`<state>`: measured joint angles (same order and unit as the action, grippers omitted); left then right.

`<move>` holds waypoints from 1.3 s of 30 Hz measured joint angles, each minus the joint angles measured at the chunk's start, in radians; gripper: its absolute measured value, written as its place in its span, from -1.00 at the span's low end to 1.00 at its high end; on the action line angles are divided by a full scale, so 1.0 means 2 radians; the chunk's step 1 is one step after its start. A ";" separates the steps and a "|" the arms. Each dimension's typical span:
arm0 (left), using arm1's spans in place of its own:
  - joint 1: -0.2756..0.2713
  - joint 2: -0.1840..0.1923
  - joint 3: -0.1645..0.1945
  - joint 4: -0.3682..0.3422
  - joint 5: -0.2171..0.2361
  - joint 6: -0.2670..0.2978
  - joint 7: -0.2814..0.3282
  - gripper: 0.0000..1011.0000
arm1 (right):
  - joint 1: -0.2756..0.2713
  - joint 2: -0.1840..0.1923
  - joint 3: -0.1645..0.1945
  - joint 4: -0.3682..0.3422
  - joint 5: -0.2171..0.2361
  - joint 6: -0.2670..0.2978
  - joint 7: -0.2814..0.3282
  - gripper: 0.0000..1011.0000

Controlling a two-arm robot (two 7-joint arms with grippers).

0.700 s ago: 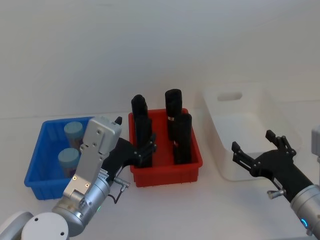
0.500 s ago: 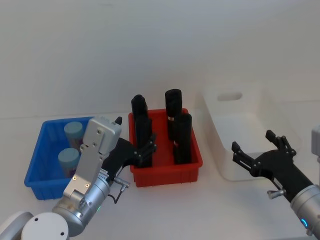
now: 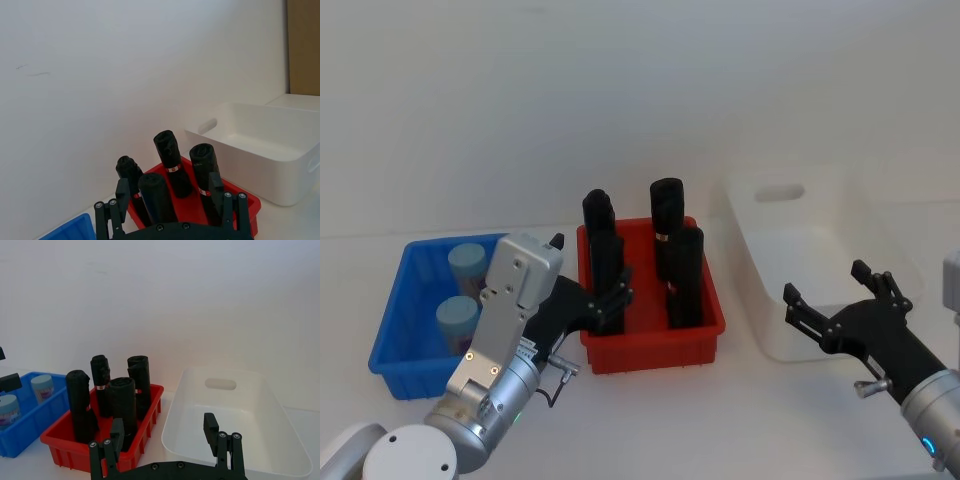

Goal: Pick the cotton swabs from the blue box and place them into the white box.

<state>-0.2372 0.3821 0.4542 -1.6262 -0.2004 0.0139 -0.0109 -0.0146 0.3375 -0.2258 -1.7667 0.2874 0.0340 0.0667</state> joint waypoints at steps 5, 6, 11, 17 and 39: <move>0.000 0.000 0.000 0.000 0.000 0.000 0.000 0.99 | 0.000 0.000 0.000 0.000 0.000 0.000 0.000 0.98; 0.000 0.000 0.000 0.000 0.000 0.000 0.000 0.99 | 0.000 0.000 0.000 0.000 0.000 0.000 0.000 0.98; 0.000 0.000 0.000 0.000 0.000 0.000 0.000 0.99 | 0.000 0.000 0.000 0.000 0.000 0.000 0.000 0.98; 0.000 0.000 0.000 0.000 0.000 0.000 0.000 0.99 | 0.000 0.000 0.000 0.000 0.000 0.000 0.000 0.98; 0.000 0.000 0.000 0.000 0.000 0.000 0.000 0.99 | 0.000 0.000 0.000 0.000 0.000 0.000 0.000 0.98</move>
<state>-0.2372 0.3821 0.4542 -1.6262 -0.2004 0.0139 -0.0109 -0.0146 0.3375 -0.2258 -1.7667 0.2874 0.0340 0.0668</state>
